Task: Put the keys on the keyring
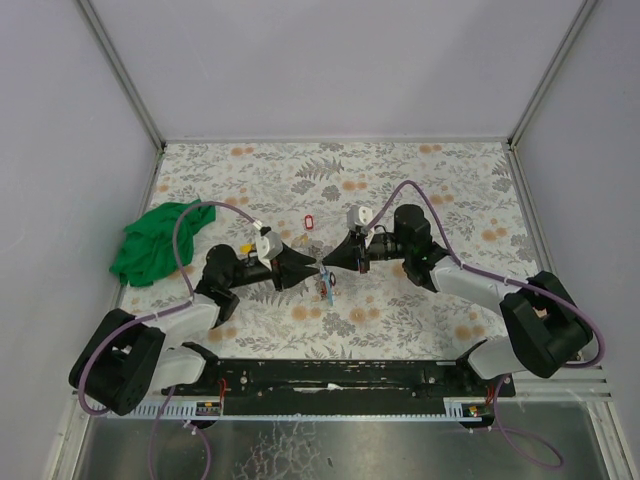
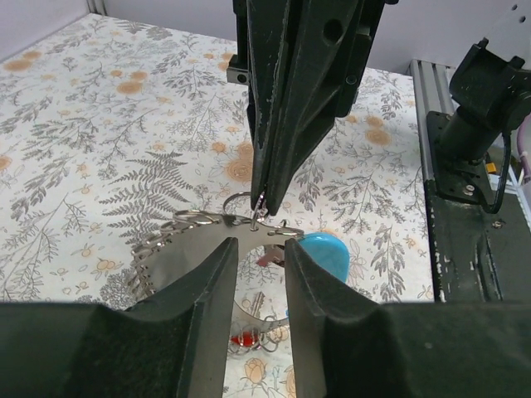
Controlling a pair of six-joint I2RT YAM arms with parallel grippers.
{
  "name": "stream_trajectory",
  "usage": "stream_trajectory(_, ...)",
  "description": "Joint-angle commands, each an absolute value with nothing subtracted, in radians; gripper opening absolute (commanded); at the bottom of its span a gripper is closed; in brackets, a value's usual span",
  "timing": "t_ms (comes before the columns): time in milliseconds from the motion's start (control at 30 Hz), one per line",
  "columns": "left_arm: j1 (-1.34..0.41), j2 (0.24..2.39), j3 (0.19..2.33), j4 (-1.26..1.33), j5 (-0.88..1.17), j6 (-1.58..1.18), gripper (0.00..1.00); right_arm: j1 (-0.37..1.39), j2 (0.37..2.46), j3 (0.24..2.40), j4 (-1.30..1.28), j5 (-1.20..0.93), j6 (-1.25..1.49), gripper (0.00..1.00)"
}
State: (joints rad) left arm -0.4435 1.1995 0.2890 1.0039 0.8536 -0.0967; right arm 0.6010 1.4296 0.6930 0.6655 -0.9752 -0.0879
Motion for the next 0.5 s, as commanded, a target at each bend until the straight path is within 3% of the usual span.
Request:
stream_trajectory(0, -0.446, 1.214, 0.331, 1.093, 0.891, -0.025, 0.26, 0.595, 1.442, 0.742, 0.703, -1.040, -0.130, 0.02)
stream_trajectory(267, -0.455, 1.241, 0.346, 1.139, 0.951, -0.053, 0.18, 0.595, 1.475, 0.751, 0.716, -1.055, -0.136, 0.02)
stream_trajectory(467, -0.461, 1.247, 0.352, 1.140, 0.955, -0.055, 0.16, 0.595, 1.489, 0.760, 0.727, -1.071, -0.128, 0.02)
